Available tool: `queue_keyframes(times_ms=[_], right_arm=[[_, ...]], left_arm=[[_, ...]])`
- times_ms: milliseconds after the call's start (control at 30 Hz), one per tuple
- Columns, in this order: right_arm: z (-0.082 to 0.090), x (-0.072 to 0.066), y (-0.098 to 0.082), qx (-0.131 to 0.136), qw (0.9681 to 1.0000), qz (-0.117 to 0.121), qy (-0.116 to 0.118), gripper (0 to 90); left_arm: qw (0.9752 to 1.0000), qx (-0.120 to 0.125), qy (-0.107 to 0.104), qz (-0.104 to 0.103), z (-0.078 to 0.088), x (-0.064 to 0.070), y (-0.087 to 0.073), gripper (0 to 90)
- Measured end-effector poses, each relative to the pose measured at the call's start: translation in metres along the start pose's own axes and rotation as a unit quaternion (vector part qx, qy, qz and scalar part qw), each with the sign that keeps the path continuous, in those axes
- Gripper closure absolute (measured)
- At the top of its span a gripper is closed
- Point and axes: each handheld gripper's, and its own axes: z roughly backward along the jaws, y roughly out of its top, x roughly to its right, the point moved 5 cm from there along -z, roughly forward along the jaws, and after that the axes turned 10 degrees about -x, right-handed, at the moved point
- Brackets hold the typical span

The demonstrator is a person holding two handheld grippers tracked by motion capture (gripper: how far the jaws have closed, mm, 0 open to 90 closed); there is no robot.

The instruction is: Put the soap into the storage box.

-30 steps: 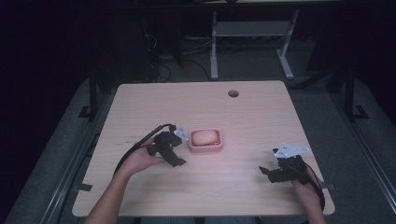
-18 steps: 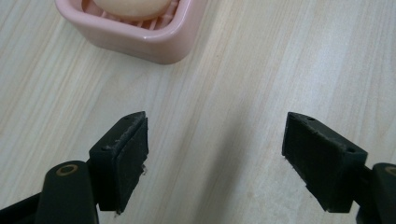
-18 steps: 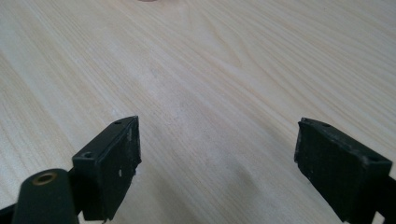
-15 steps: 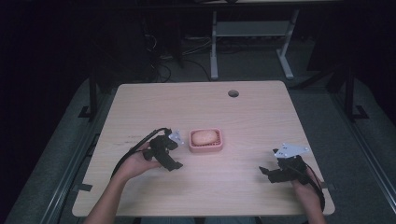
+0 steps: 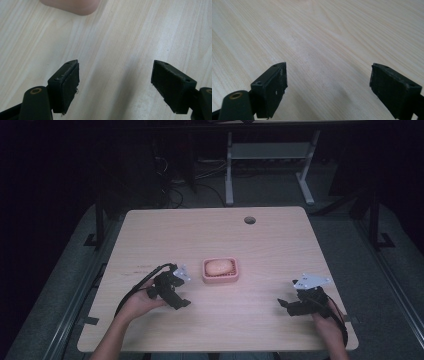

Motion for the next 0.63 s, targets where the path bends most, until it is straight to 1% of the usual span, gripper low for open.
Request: queue_keyframes(times_ms=[67,233,367,400,433,467,500,533,600,633], right_arm=[[0.0,0.0,0.0,0.0,1.0,0.001,-0.001,13.9],[-0.001,0.0,0.0,-0.001,1.0,0.0,-0.002,13.9],[-0.001,0.0,0.0,-0.002,1.0,-0.001,-0.002,14.0],[-0.001,0.0,0.0,-0.002,1.0,-0.001,-0.002,13.9],[-0.001,0.0,0.0,-0.002,1.0,-0.001,-0.002,13.9],[-0.001,0.0,0.0,-0.001,1.0,-0.001,-0.002,13.9],[-0.001,0.0,0.0,-0.001,1.0,-0.001,-0.002,13.9],[0.0,-0.001,0.0,0.001,1.0,0.001,-0.002,13.9],[0.0,-0.001,0.001,0.002,1.0,0.003,-0.002,13.9],[0.0,-0.001,0.001,0.002,1.0,0.001,-0.001,13.9]], left_arm=[[1.0,0.002,-0.001,0.004,-0.001,0.001,-0.003,22.2],[1.0,0.001,0.001,0.005,-0.001,0.004,-0.01,21.8],[0.9999,0.005,0.008,0.002,-0.001,0.007,-0.015,21.7],[0.9998,0.013,0.014,0.005,0.0,0.008,-0.018,21.7],[0.9998,0.013,0.014,0.005,0.0,0.008,-0.018,21.7],[0.9994,0.025,0.021,0.011,0.0,0.011,-0.022,21.7],[0.9994,0.025,0.021,0.011,0.0,0.011,-0.022,21.7],[0.9991,0.032,0.023,0.014,0.0,0.013,-0.026,21.7],[0.9989,0.032,0.03,0.016,0.001,0.016,-0.029,21.7],[0.9989,0.032,0.03,0.016,0.001,0.016,-0.029,21.6]])
